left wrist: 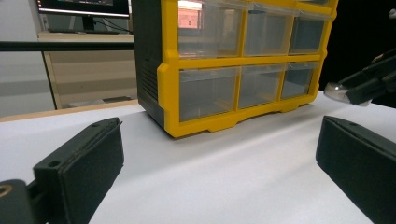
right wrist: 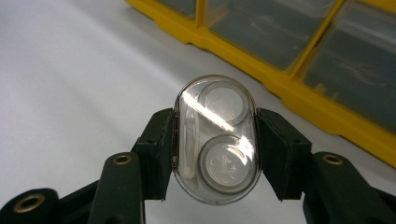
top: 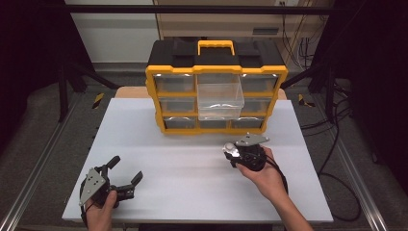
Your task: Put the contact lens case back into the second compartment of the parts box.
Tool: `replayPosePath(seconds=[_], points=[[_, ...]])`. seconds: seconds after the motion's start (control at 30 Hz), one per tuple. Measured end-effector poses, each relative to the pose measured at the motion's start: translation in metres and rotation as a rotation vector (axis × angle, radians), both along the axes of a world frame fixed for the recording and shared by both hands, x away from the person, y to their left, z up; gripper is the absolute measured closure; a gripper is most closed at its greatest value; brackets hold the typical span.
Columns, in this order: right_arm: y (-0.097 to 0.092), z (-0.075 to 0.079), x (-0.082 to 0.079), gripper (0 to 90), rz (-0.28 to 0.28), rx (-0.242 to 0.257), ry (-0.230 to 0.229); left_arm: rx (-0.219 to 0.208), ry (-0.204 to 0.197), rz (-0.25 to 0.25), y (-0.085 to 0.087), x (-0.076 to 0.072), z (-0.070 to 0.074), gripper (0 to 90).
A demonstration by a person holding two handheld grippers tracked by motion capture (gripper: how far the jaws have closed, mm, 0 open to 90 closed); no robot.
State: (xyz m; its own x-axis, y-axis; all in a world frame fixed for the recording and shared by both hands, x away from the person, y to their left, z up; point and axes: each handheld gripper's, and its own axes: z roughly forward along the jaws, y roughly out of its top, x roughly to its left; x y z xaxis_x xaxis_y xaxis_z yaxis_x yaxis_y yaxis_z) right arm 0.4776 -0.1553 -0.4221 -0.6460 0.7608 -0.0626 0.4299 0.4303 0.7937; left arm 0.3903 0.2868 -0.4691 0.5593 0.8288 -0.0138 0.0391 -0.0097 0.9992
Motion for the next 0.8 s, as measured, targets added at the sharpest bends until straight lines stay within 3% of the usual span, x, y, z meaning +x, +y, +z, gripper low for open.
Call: replayPosePath(seconds=[0.43, 0.8], points=[[-0.030, 0.039, -0.003, 49.2, -0.041, 0.048, -0.066, 0.001, 0.001, 0.002, 0.000, 0.000, 0.000, 0.7], [-0.046, 0.066, -0.006, 49.1, -0.062, 0.048, -0.115, 0.002, 0.001, 0.003, 0.000, 0.000, 0.000, 0.8]])
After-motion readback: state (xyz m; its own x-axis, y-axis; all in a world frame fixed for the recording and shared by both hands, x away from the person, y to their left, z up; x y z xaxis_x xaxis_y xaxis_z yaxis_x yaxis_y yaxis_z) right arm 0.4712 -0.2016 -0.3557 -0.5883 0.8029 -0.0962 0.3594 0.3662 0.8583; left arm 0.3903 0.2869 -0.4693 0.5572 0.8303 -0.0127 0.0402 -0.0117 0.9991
